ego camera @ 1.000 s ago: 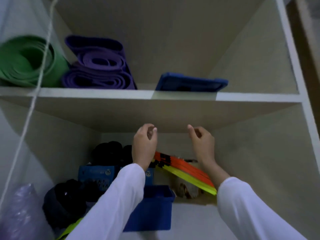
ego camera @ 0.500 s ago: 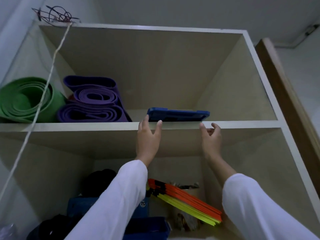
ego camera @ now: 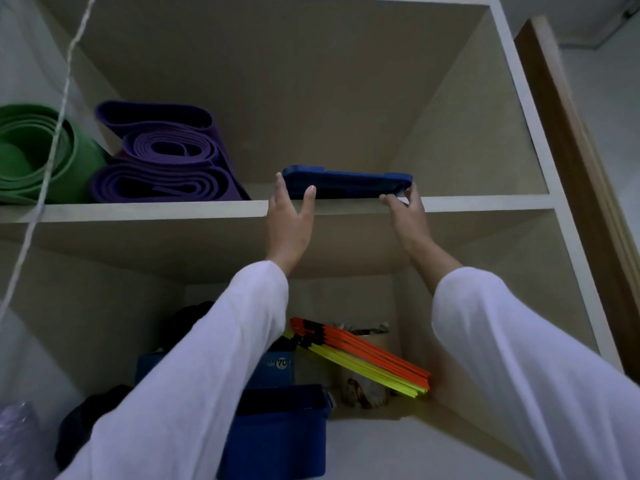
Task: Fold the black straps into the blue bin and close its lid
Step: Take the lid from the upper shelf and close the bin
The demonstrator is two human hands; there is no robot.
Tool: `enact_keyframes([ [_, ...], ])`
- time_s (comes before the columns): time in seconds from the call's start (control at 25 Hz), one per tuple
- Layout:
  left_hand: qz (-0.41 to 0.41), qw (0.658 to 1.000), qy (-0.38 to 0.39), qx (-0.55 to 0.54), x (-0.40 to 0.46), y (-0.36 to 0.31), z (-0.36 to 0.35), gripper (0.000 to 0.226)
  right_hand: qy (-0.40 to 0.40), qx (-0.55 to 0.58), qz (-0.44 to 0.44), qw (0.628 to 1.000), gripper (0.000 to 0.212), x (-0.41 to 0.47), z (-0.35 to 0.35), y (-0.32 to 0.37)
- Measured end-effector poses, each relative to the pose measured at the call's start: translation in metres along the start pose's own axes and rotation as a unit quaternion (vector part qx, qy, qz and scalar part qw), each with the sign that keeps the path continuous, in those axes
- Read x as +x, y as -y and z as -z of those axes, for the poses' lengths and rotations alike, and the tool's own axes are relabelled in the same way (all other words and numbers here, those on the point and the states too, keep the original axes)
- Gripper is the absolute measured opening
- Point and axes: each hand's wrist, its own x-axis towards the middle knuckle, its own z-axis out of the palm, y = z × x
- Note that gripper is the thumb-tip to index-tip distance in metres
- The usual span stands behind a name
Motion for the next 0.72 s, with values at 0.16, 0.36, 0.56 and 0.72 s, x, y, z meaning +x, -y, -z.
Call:
enact_keyframes([
  [0.16,0.010,0.999,0.026,-0.014,0.004,0.003,0.004,0.072,-0.002,0.032,-0.017,0.999,0.053,0.002,0.002,0.001],
  [0.36,0.014,0.998,0.032,-0.060,0.005,0.005,0.002,0.079,-0.001,0.062,-0.042,0.997,0.051,0.005,0.008,0.003],
  [0.56,0.005,0.993,0.011,-0.113,0.006,0.003,-0.001,0.080,-0.007,0.091,-0.029,0.995,0.055,0.007,0.009,0.012],
  [0.72,-0.011,0.991,-0.003,-0.134,0.002,-0.004,-0.004,0.077,-0.024,0.099,-0.008,0.995,0.030,0.005,0.010,0.015],
])
